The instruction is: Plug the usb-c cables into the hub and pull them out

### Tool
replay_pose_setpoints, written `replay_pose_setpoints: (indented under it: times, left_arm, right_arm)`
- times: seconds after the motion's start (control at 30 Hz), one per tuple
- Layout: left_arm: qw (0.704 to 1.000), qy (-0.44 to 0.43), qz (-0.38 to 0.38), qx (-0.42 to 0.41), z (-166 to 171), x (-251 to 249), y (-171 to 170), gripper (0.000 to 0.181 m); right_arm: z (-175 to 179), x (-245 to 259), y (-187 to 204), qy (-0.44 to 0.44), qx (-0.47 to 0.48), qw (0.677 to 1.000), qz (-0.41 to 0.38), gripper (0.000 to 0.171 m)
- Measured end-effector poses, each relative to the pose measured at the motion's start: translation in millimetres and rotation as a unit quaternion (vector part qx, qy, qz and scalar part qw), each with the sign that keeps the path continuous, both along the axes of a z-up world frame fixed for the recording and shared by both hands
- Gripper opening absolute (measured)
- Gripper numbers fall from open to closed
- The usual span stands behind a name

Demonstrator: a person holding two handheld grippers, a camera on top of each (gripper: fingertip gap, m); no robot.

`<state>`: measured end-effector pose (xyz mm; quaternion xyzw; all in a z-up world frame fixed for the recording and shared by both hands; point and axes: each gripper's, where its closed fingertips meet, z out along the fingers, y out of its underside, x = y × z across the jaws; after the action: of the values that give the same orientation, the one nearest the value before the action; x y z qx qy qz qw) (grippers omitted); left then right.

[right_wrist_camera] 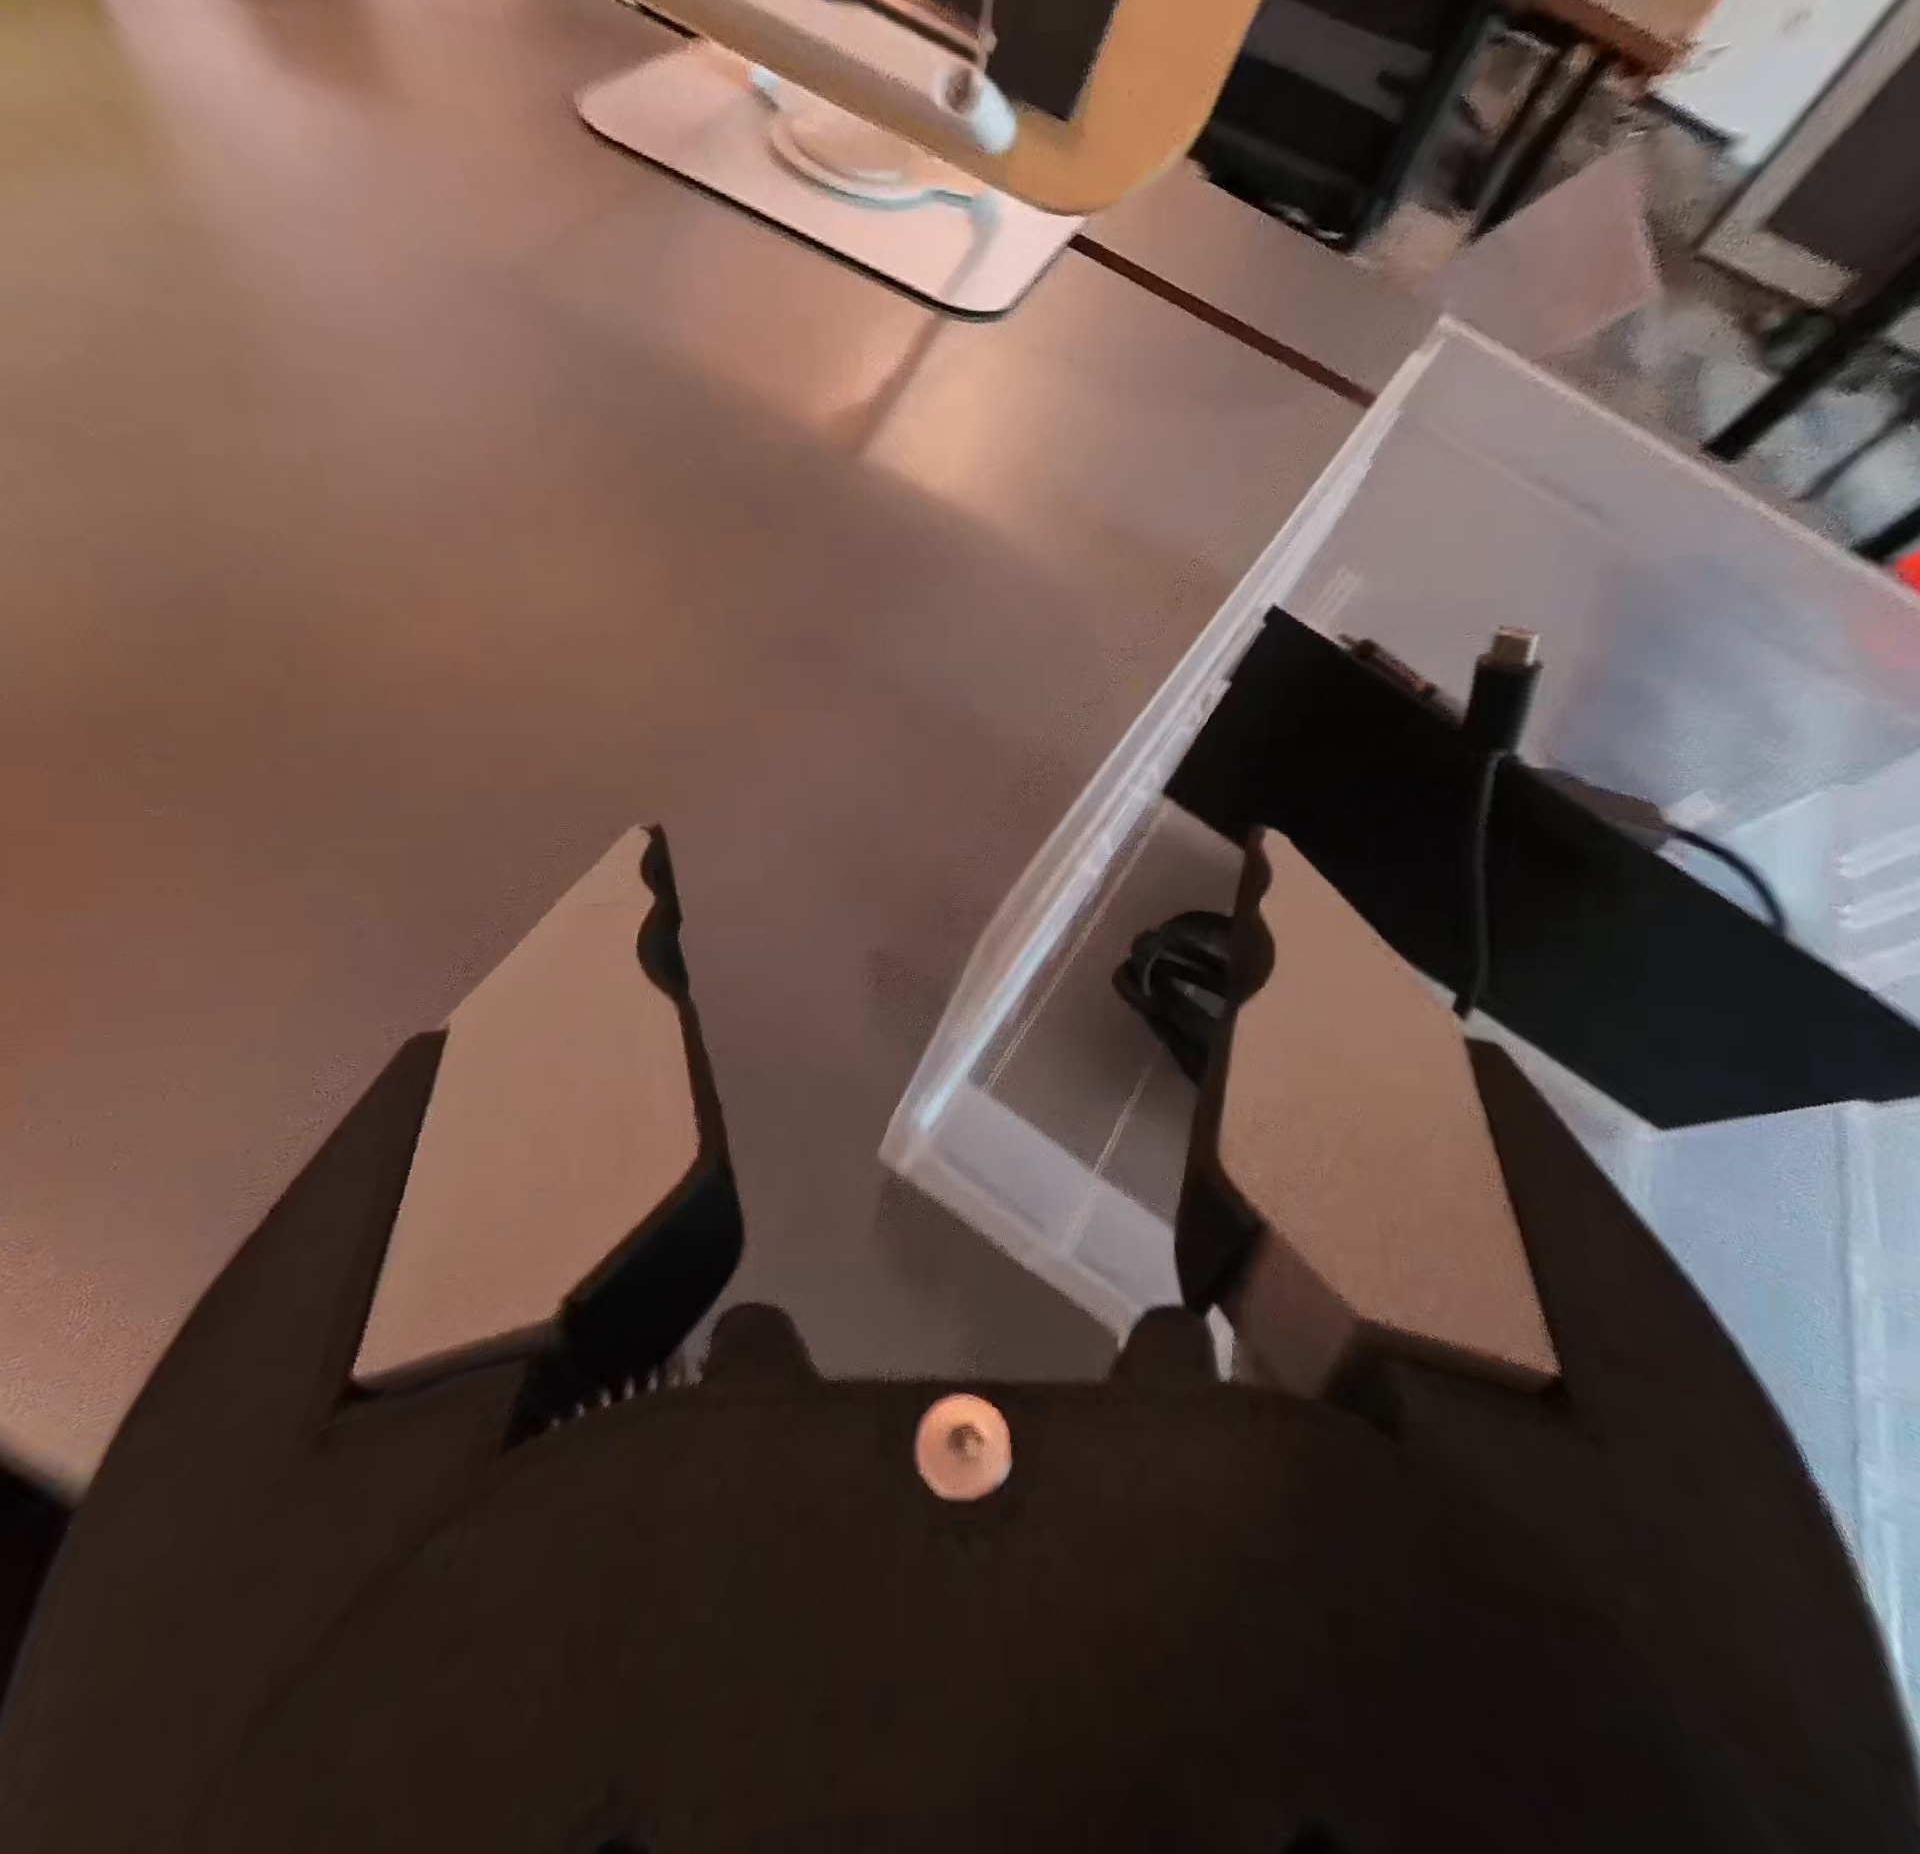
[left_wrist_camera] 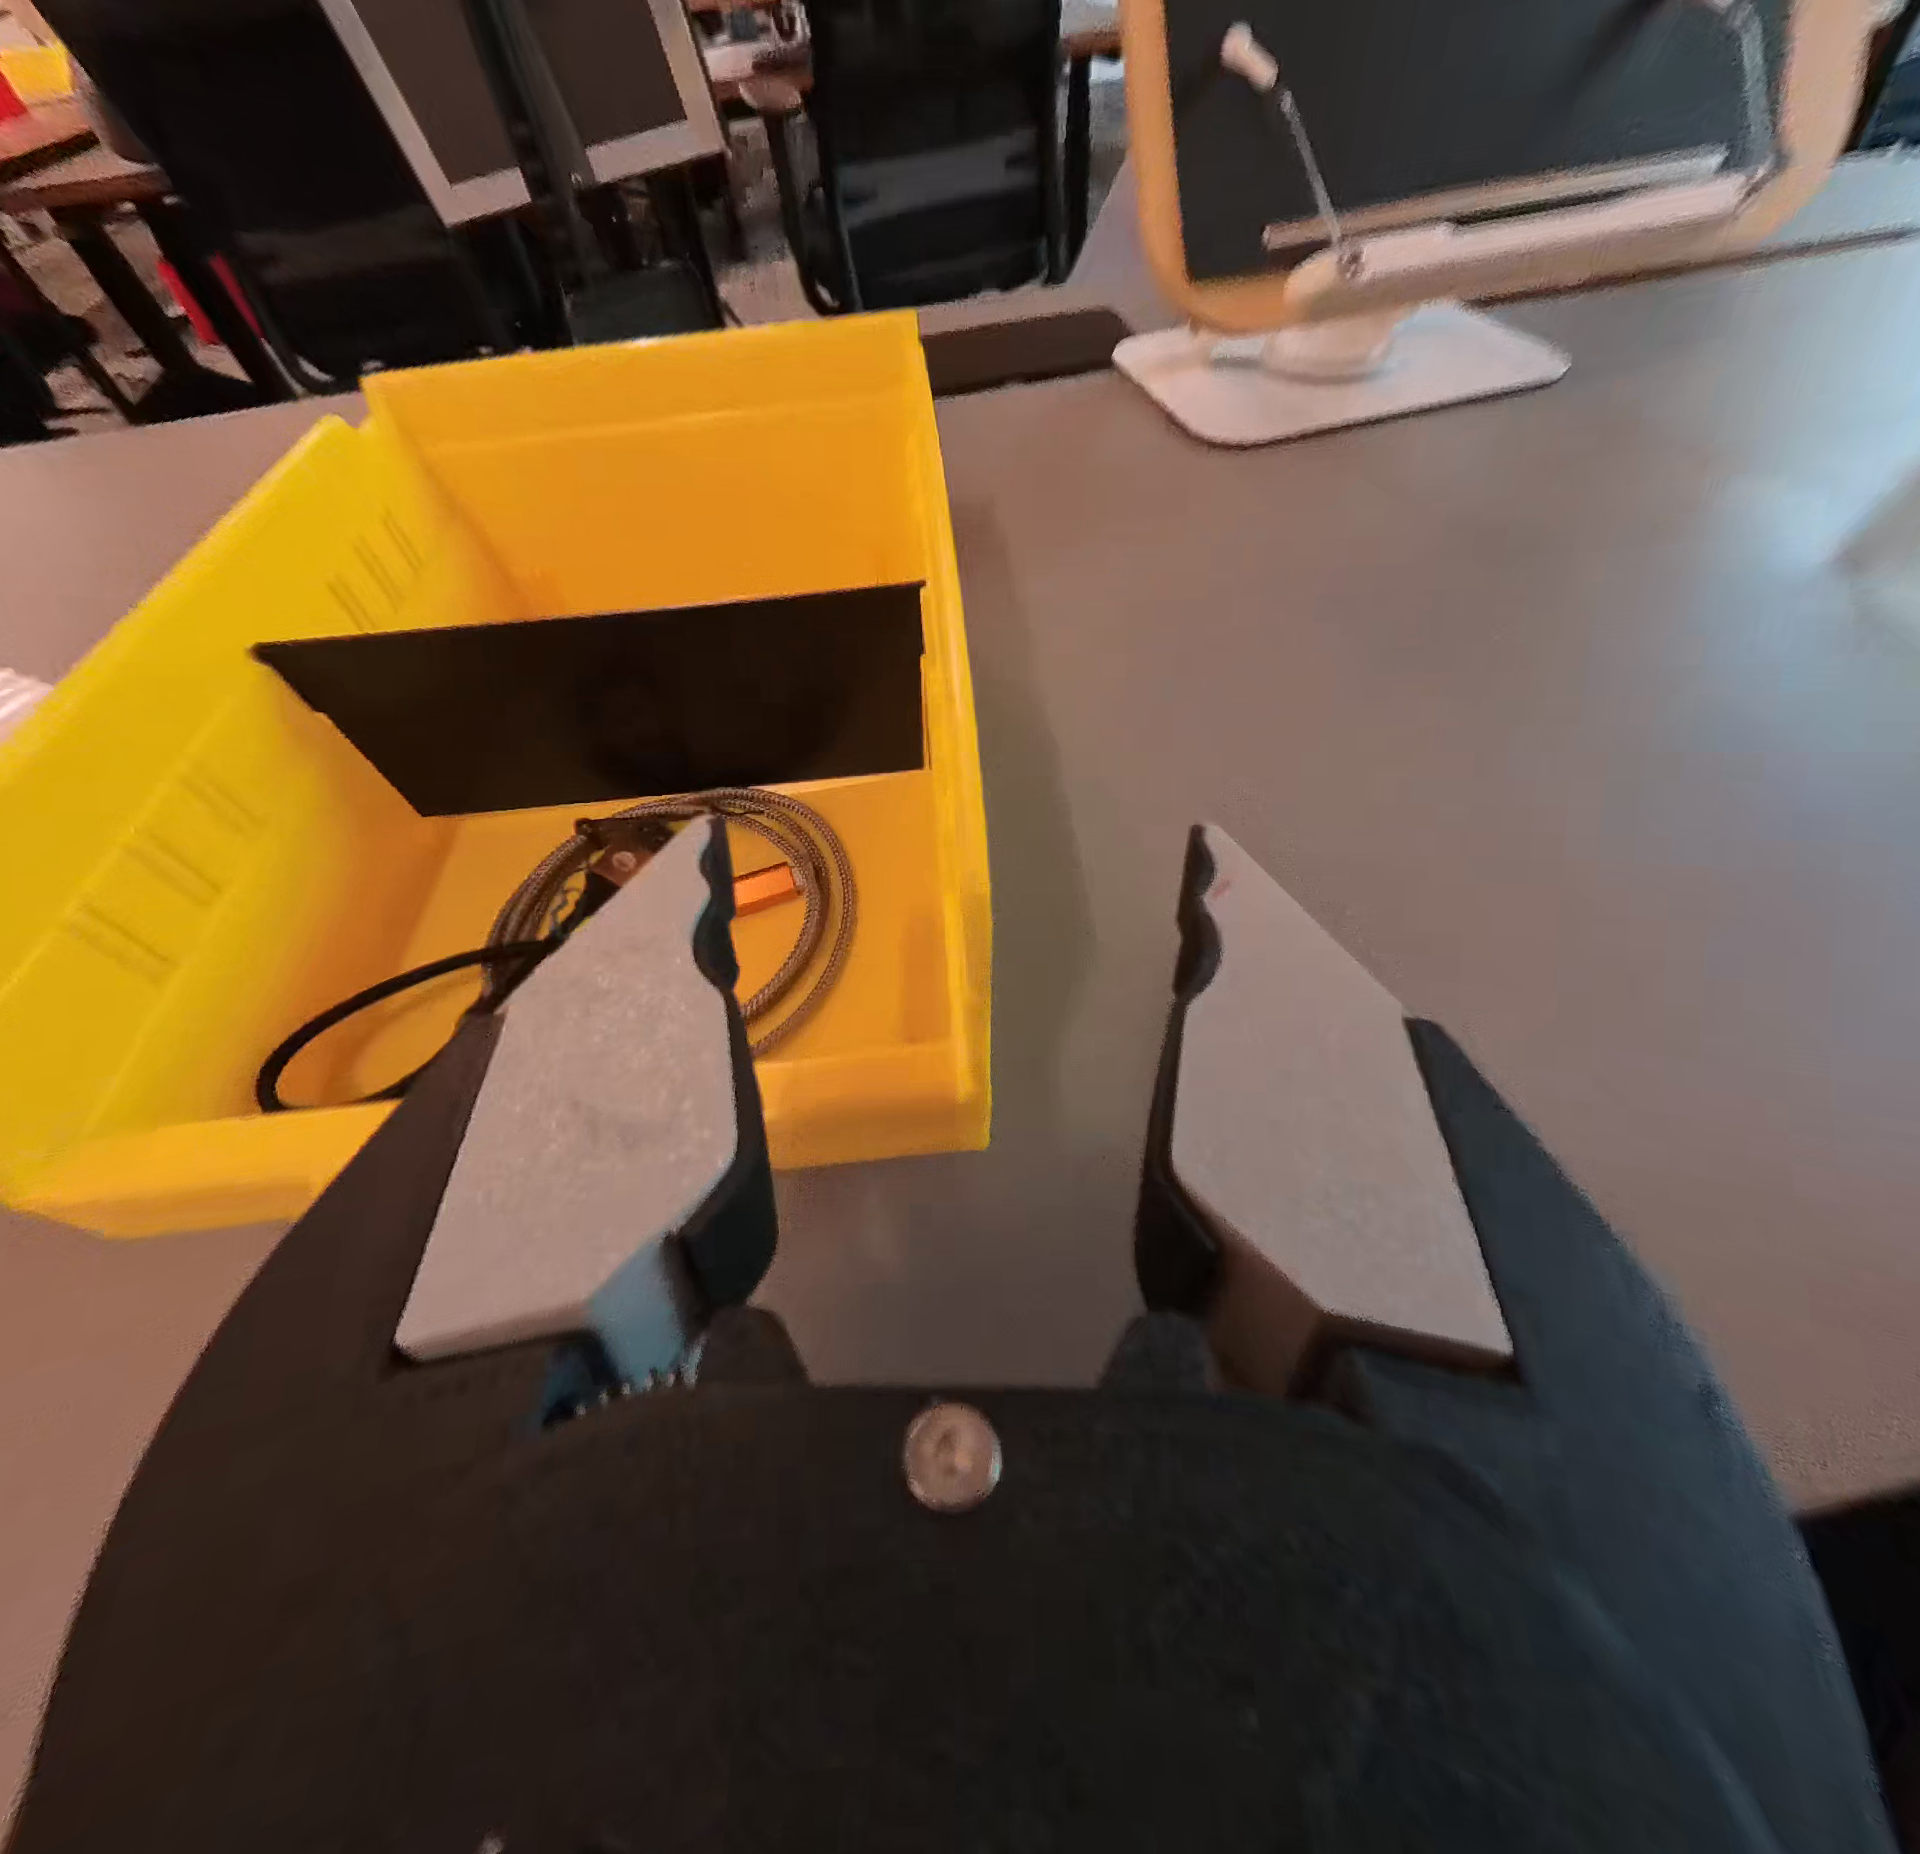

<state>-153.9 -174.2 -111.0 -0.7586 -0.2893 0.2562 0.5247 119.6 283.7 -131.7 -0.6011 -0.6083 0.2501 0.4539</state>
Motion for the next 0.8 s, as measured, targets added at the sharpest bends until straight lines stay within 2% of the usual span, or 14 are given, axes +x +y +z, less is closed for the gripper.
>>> replay_pose_setpoints:
  times: [0.07,0.1,0.13,0.17,0.23,0.33,0.47,0.63,0.7,0.8]
  left_arm:
    - [0.999,0.002,0.009,-0.039,-20.0,-13.7,11.2,0.076]
    - [0.998,0.0,0.008,-0.061,-29.4,-19.2,15.6,0.064]
    - [0.996,0.029,0.019,-0.079,-28.0,-26.5,15.1,0.039]
    - [0.994,0.056,0.007,-0.095,-24.6,-27.5,16.7,0.005]
    - [0.993,0.045,-0.001,-0.113,-23.9,-29.6,12.8,0.003]
    - [0.996,0.056,-0.007,-0.071,-3.3,-32.0,2.6,0.003]
    - [0.997,0.066,-0.017,-0.029,33.1,-28.4,0.5,0.003]
    - [0.991,0.127,-0.021,0.024,99.2,-13.3,8.2,0.003]
    - [0.988,0.147,-0.017,0.053,122.1,-6.0,10.1,0.003]
    - [0.98,0.175,-0.01,0.09,142.2,4.8,10.7,0.003]
  right_arm:
    - [-11.0,-9.4,19.0,-0.028,0.054,0.996,-0.058,0.09]
    - [-17.3,-11.0,28.5,-0.051,0.083,0.992,-0.083,0.074]
    - [-24.4,-12.2,33.1,-0.075,0.098,0.988,-0.095,0.056]
    - [-28.4,-13.0,35.4,-0.086,0.1,0.985,-0.107,0.045]
    - [-25.5,-10.1,40.6,-0.086,0.106,0.981,-0.136,0.025]
    - [-24.0,-12.0,20.2,-0.08,0.058,0.987,-0.124,0.017]
    - [-22.8,-36.6,-37.6,-0.067,0.038,0.995,-0.065,0.009]
    - [-23.3,-101.7,-149.4,-0.07,0.024,0.997,0.026,0.015]
    - [-23.9,-135.7,-208.4,-0.066,0.007,0.995,0.075,0.026]
    - [-24.5,-182.6,-310.8,-0.062,-0.032,0.983,0.172,0.059]
